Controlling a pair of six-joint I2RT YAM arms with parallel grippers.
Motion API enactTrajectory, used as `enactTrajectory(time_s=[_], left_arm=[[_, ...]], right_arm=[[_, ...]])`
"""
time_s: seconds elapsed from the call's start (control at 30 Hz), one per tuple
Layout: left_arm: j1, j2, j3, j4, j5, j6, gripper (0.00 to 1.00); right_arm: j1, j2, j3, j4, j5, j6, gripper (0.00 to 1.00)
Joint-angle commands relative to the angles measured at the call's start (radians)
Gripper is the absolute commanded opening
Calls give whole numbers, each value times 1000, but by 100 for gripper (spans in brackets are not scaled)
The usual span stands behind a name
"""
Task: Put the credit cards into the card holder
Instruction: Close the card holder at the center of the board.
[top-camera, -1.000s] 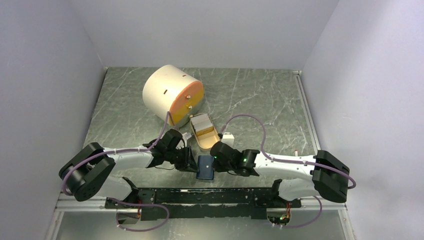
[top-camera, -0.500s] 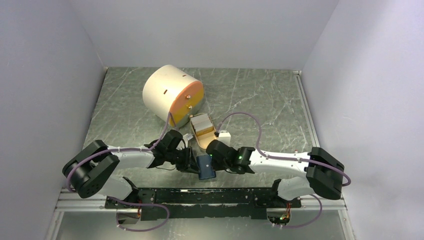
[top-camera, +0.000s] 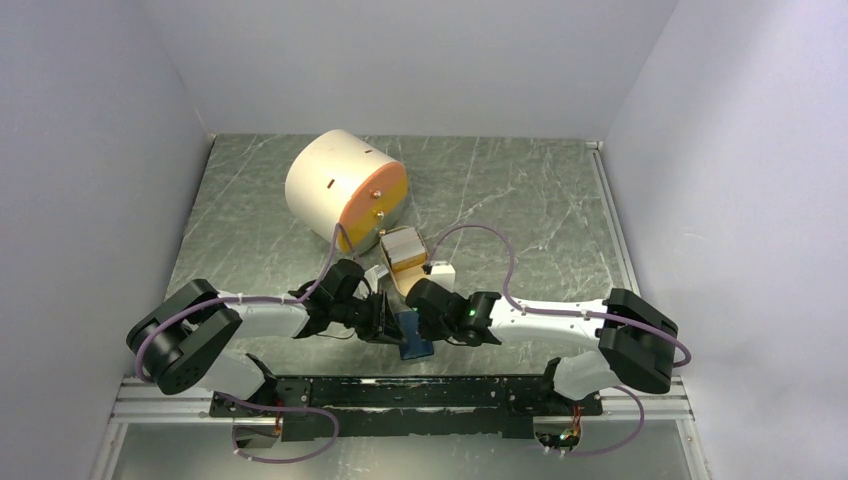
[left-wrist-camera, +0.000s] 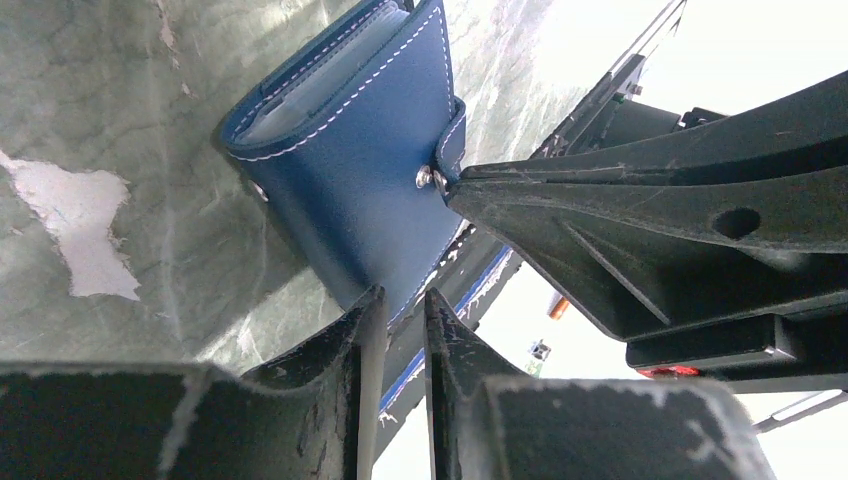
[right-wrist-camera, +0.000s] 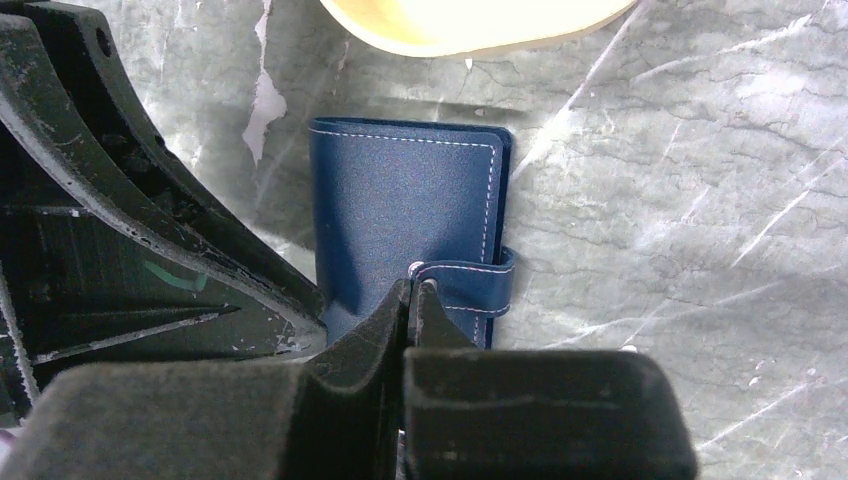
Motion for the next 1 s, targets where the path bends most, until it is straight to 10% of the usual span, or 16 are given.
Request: enactTrajectory(time_s=[0.0, 0.97], left_arm=[[-5, 0, 7, 42, 18, -1, 25], [-6, 41, -19, 42, -13, 15, 23]], right_arm=[[4, 19, 31, -12, 6, -11, 0], [2, 118, 47, -13, 0, -24, 0]])
